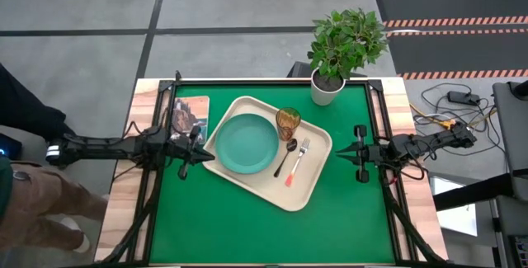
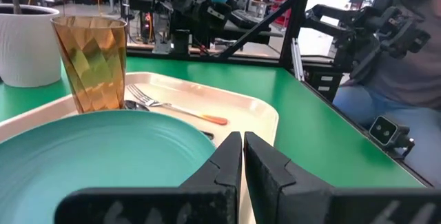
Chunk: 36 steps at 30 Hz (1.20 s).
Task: Pick and place plate/cup/fork/spoon on tray
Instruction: Return to Home Position
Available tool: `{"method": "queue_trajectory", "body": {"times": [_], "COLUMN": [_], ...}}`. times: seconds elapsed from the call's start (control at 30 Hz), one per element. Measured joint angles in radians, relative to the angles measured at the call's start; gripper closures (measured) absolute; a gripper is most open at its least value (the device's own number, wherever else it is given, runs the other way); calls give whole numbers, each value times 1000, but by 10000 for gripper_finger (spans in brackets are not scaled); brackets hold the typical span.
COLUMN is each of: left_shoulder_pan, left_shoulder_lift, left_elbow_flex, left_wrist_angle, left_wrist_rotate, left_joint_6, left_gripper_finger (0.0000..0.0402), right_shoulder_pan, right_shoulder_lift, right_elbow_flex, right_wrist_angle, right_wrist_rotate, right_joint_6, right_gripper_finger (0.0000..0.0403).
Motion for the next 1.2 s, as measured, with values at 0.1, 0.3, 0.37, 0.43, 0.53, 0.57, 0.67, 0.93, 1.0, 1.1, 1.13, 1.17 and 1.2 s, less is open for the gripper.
{"method": "queue_trajectory", "body": {"times": [0.1,0.3,0.37,0.43,0.53,0.57,0.67,0.93,1.0,1.1,1.13,1.17,1.2], "left_shoulder_pan": [0,0,0,0,0,0,0,-1,-1,-1,-1,-1,-1], "left_shoulder_lift": [14,43,53,63,77,82,97,66,19,-59,-85,-112,-137], "left_elbow_flex": [0,0,0,0,0,0,0,0,0,0,0,0,0], "left_wrist_angle": [0,0,0,0,0,0,0,-11,-7,-7,-7,-7,-4], "left_wrist_rotate": [0,0,0,0,0,0,0,-1,0,0,0,0,0], "left_joint_6": [0,0,0,0,0,0,0,0,0,0,0,0,0], "left_gripper_finger": [402,402,402,402,402,402,402,402,402,402,402,402,402], "right_shoulder_pan": [0,0,0,0,0,0,0,0,0,0,0,0,0], "right_shoulder_lift": [0,0,0,0,0,0,0,0,0,0,0,0,0], "right_elbow_flex": [0,0,0,0,0,0,0,0,0,0,0,0,0], "right_wrist_angle": [0,0,0,0,0,0,0,0,0,0,0,0,0], "right_wrist_rotate": [0,0,0,0,0,0,0,0,0,0,0,0,0], "right_joint_6": [0,0,0,0,0,0,0,0,0,0,0,0,0], "right_gripper_finger": [376,376,376,376,376,376,376,376,376,376,376,376,376]}}
